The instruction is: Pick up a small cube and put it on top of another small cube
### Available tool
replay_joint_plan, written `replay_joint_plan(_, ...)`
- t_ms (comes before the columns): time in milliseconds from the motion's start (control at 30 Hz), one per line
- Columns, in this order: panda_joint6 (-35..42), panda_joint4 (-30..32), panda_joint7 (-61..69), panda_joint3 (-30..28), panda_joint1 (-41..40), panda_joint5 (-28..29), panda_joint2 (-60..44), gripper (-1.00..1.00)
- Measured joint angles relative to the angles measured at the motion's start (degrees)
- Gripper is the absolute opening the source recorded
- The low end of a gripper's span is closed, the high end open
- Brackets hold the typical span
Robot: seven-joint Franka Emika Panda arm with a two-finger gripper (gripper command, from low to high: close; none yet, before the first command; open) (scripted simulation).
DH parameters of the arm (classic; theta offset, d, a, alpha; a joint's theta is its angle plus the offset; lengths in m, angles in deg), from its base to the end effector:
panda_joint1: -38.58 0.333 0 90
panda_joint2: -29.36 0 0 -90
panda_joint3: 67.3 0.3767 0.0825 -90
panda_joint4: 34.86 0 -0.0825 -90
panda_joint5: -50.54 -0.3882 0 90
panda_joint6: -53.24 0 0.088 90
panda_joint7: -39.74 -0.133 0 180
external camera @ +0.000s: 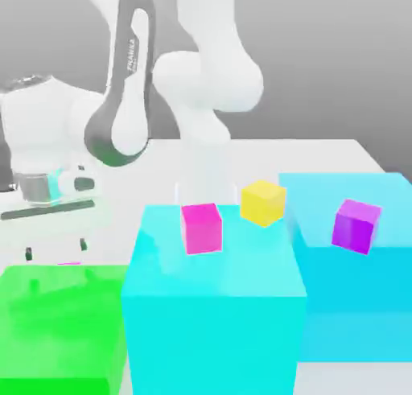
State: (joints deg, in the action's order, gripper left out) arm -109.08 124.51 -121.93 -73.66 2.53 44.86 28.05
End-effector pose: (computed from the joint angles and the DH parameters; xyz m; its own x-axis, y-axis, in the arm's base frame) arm 0.2841 -0.2657 0.2382 -0.8699 0.4919 -0.0356 0.4915 0.8707 0.0201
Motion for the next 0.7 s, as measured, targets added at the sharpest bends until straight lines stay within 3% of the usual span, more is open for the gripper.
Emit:
replay_joint_plan(267,0.0,0.0,0.0,0.0,-0.02,0.0,0.0,0.0)
replay_joint_plan(333,-6.99,-0.37,-3.36,-4.47,3.89,-1.34,-8.5,0.0)
replay_joint_plan(500,-12.65,-1.38,-2.39,1.12,-0.71,-4.65,-15.76,0.0)
replay_joint_plan(533,-13.32,-1.56,-1.98,2.6,-2.04,-5.22,-16.61,-1.0)
replay_joint_plan(700,-13.45,-1.56,-1.92,2.6,-2.05,-5.28,-16.62,-1.0)
